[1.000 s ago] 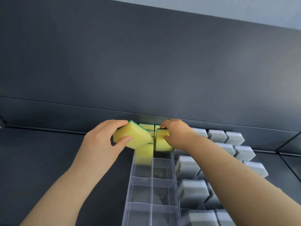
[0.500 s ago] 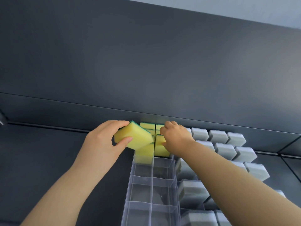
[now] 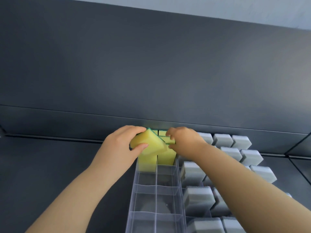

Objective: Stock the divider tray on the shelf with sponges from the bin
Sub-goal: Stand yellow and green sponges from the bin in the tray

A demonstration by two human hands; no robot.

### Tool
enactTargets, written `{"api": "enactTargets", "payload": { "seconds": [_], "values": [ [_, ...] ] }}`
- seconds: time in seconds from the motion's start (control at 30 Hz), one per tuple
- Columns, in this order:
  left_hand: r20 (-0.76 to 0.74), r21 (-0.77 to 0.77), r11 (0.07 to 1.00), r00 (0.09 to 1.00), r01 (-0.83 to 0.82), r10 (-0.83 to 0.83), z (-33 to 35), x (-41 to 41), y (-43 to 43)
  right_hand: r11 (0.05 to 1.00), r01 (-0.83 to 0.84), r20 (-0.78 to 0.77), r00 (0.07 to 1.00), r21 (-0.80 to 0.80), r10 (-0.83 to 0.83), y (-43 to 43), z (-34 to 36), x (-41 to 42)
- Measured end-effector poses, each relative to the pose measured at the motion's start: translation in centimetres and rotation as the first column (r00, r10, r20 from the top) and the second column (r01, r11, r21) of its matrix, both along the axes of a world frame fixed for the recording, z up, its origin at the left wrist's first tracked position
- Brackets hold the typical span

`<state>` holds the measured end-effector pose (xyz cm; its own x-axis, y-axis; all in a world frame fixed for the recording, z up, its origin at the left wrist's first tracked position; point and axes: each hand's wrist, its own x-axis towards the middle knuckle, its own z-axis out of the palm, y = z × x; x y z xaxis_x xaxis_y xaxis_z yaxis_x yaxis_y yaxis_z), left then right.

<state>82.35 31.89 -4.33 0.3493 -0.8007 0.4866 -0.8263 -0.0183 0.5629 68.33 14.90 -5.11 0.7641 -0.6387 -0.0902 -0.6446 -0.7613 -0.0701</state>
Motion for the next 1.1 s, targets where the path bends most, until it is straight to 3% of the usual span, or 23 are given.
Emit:
{"api": "enactTargets", "payload": {
  "seconds": [0.13, 0.4, 0.63, 1.1],
  "values": [
    [0.016, 0.089, 0.994, 0.997, 0.071, -0.073, -0.4, -1.7, -2.2, 0.992, 0.095, 0.119, 0.987, 0.083, -0.104, -1.0, 1.0, -2.4],
    [0.118, 0.353, 0.930, 0.981, 0.103, -0.154, -1.3, -3.5, -5.7, 0.989, 0.077, 0.143, 0.985, 0.129, -0.096, -0.1, 0.0, -4.4],
    [0.178, 0.450, 0.886, 0.961, 0.110, -0.210, -1.1, -3.7, -6.9, 0.984, 0.072, 0.125, 0.988, 0.161, -0.092, 0.1, -0.5, -4.7],
    [0.286, 0.406, 0.903, 0.919, 0.140, -0.271, -3.7, -3.7, -7.7, 0.981, 0.063, 0.128, 0.988, 0.183, -0.088, 0.2, -0.6, -4.8]
  ]
}}
